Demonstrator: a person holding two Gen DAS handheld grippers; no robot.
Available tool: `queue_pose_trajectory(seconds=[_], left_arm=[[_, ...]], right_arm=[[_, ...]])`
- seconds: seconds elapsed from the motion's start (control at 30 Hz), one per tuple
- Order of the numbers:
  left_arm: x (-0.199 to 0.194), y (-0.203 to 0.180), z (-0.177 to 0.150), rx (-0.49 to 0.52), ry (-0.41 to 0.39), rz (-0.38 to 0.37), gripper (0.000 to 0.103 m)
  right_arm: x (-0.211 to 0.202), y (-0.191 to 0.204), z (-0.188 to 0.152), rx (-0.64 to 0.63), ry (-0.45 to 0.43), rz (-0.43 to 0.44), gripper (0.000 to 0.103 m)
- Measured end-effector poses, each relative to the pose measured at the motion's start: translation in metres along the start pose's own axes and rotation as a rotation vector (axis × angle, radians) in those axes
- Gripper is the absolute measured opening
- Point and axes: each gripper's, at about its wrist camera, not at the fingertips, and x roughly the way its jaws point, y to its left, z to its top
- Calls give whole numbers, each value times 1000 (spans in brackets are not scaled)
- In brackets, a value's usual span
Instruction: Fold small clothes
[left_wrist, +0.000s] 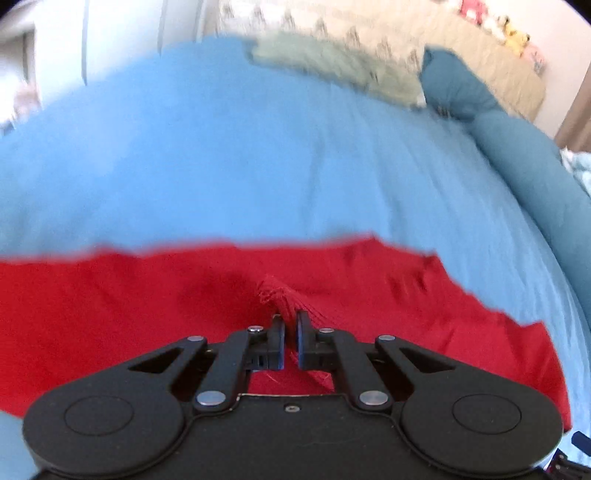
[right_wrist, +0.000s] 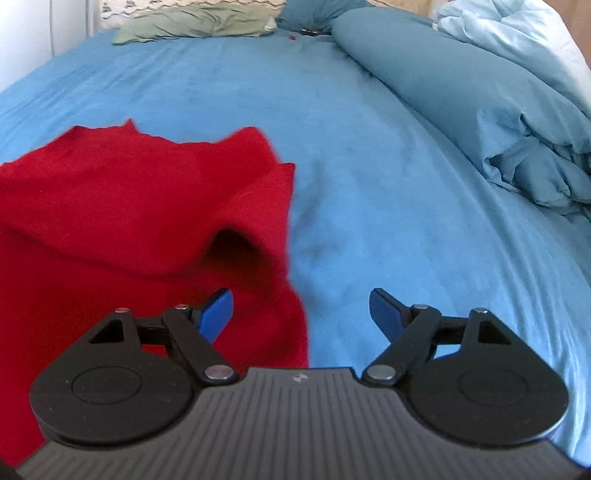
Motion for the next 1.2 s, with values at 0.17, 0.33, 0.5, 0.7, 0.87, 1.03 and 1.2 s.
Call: queue_pose_trajectory(seconds=[0.17, 0.33, 0.5, 0.7, 0.87, 1.03, 1.2], left_arm=[[-24, 34, -4, 7, -56, 95, 6], [-10, 53, -32, -6, 20, 120, 6], [-7, 54, -46, 2, 37, 119, 7], [-25, 60, -50, 43, 55, 188, 17], [-65, 49, -51, 203, 15, 173, 69], [-52, 20, -46, 289, 7, 57, 73], [-5, 10, -52, 276, 66, 38, 73]], right_arm=[[26, 14, 12, -11, 22, 31, 97], [28, 8, 7, -5, 6, -20, 96], [32, -26, -2, 106, 37, 24, 98], [16, -33, 3, 31, 57, 48, 98], [-35, -21, 25, -29, -28, 189, 103], [-21, 24, 37, -53, -38, 351, 103], [25, 27, 13, 32, 67, 282, 100]])
